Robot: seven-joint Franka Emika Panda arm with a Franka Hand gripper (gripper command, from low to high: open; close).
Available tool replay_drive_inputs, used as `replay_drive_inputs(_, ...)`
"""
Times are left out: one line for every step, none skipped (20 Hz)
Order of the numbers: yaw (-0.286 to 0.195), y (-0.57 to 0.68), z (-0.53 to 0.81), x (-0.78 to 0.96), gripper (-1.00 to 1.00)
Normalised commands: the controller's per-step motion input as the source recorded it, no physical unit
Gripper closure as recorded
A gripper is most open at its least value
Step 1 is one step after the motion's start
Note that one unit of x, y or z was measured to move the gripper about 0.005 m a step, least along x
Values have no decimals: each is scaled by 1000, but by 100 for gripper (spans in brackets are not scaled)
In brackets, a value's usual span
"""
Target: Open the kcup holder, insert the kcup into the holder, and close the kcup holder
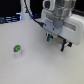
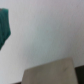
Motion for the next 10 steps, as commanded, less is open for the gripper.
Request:
replay_drive_inputs(-242,-582,124,30,-100)
replay_drive_inputs(-251,-556,112,-11,-100)
replay_drive_inputs(-254,-533,90,-54,-100)
replay_drive_inputs(-236,-601,121,-13,-100)
replay_drive_inputs(-239,-628,79,9,-100)
replay_drive_inputs(-239,-620,79,-23,-100)
replay_drive_inputs(-245,-604,70,17,-100)
replay_drive_inputs(-243,-612,60,0,-100)
replay_drive_inputs(-241,-628,43,-2,-100)
replay_drive_inputs(-238,-644,20,2,-100)
